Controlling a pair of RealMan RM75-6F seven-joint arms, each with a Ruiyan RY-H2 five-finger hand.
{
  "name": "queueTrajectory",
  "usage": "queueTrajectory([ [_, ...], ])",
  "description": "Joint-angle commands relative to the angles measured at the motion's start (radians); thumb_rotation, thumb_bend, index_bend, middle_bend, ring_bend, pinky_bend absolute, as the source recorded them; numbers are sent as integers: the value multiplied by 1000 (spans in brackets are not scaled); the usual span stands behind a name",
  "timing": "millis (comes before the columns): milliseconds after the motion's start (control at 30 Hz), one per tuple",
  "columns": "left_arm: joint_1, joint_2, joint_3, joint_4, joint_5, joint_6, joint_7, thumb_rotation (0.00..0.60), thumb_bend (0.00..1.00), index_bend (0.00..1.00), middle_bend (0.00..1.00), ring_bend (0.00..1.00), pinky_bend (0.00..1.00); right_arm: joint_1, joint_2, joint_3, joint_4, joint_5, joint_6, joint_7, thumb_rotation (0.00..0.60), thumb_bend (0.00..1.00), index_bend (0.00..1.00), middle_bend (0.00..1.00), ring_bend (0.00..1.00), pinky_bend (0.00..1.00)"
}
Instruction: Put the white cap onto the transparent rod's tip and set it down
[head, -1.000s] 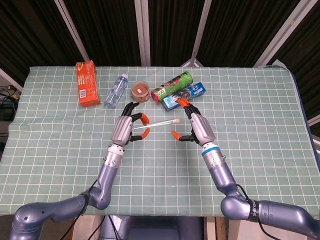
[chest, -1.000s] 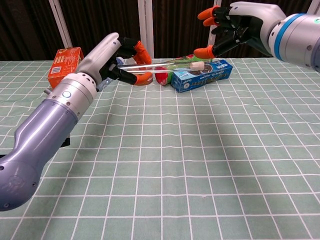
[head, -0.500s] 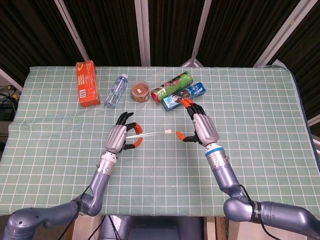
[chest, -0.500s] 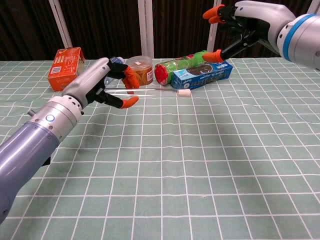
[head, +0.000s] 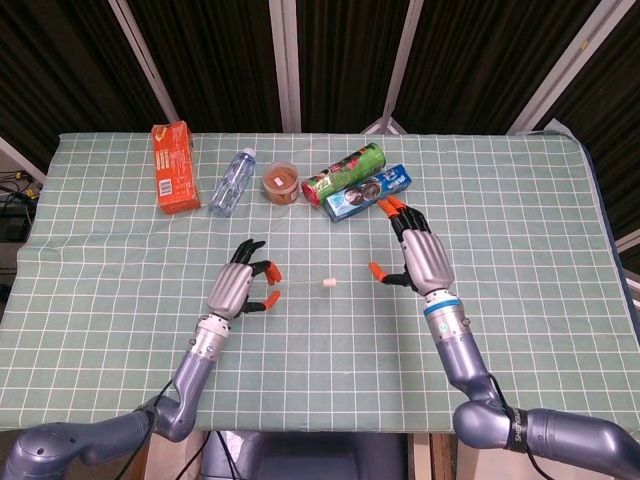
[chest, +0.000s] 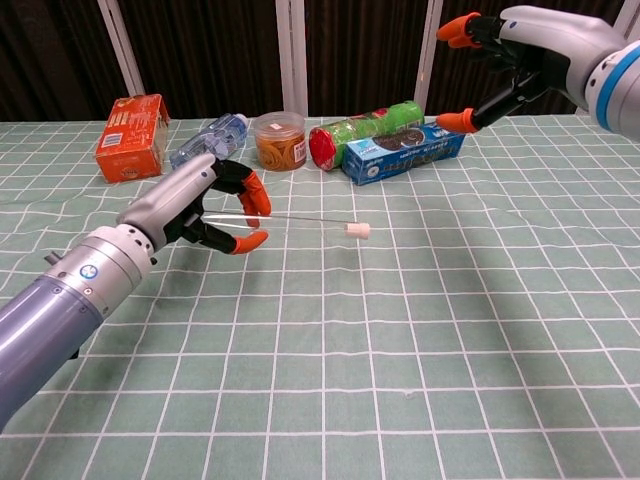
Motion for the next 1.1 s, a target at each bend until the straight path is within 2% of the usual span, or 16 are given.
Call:
queueTrajectory([
  [33, 6, -2, 7, 11, 3, -2, 2, 600, 792, 564, 569, 107, 0, -3, 3, 0, -4, -4, 4, -3, 600, 337, 0, 0, 0, 0],
  [600, 31, -23, 25, 72, 15, -27, -6, 600, 792, 564, 569, 107, 0, -18, 2, 2, -19, -20, 20, -3, 600, 337, 0, 0, 0, 0],
  [1100, 39, -19, 20, 70, 17, -43, 6, 600, 787, 557, 563, 106, 0, -25, -3, 7, -18, -23, 27, -5, 600, 337, 0, 0, 0, 0],
])
